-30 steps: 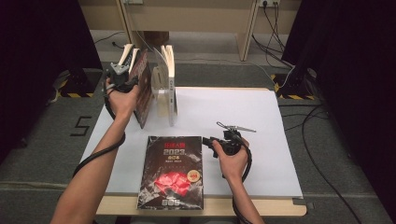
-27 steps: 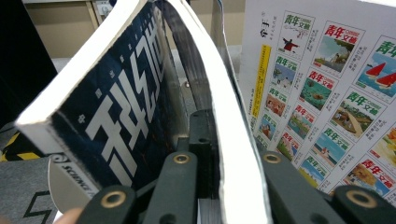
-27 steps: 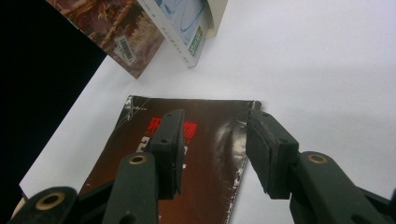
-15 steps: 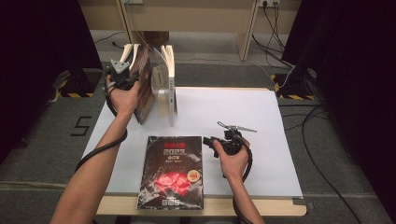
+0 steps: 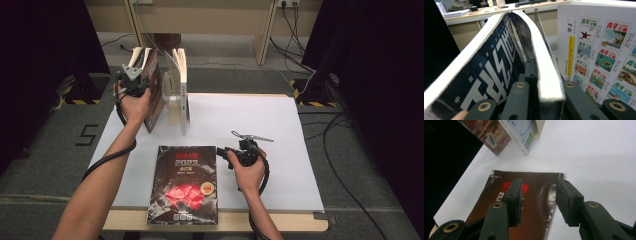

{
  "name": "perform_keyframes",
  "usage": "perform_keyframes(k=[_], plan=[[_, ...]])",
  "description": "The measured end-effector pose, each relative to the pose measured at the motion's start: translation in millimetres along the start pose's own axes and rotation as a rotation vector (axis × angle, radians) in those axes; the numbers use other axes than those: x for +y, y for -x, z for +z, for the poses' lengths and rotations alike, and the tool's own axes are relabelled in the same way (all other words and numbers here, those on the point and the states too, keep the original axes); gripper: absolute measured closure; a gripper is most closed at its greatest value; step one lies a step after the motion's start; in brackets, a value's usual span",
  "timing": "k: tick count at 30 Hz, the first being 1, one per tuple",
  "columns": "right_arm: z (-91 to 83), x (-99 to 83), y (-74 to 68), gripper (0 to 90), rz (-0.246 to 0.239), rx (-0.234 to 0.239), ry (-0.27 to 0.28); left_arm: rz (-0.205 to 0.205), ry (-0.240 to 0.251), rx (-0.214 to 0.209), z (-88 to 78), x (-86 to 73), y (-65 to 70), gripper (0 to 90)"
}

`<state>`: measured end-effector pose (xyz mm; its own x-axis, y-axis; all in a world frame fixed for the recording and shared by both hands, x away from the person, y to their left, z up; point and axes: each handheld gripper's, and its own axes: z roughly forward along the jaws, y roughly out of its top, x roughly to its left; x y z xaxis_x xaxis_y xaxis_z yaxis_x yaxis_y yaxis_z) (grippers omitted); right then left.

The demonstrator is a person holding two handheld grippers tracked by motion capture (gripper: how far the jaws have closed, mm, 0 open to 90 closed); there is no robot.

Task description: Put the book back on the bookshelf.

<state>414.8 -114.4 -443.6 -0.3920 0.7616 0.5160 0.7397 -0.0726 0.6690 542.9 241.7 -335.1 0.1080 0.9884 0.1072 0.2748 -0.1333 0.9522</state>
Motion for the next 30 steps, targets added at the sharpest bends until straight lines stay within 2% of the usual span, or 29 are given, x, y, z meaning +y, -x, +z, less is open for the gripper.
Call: perform_keyframes(k=[9,12,15,17,20,21,24,30], plan=[[0.8,-1.6,-0.3,57.5,-0.001,0.0,-0.007,0.047,0.027,0.021,-18.1,5.7,2.4,69.9],[0.6,-1.6,-0.3,57.4,0.0,0.0,-0.007,0.046,0.041,0.026,-28.6,3.3,3.9,64.7],[-0.2,-1.5,0.4,57.3,-0.002,-0.001,-0.008,0.038,0.064,0.033,-39.7,-1.4,3.4,63.1],[-0.3,-1.7,0.7,57.2,0.0,-0.002,-0.009,0.021,0.082,0.033,-48.6,-4.8,1.7,61.7],[0.2,-2.2,1.1,56.8,-0.001,-0.006,-0.012,-0.046,0.101,0.031,-60.8,-8.6,-4.2,56.6],[0.7,-2.3,1.2,56.7,-0.002,-0.005,-0.013,-0.052,0.112,0.038,-63.6,-10.0,-6.2,55.7],[1.6,-2.7,1.0,56.5,0.005,-0.004,-0.019,-0.074,0.101,0.037,-67.6,-16.4,-11.0,53.0],[2.3,-2.9,0.5,56.3,0.008,0.0,-0.024,-0.099,0.078,0.06,-64.6,-24.5,-18.6,50.4]])
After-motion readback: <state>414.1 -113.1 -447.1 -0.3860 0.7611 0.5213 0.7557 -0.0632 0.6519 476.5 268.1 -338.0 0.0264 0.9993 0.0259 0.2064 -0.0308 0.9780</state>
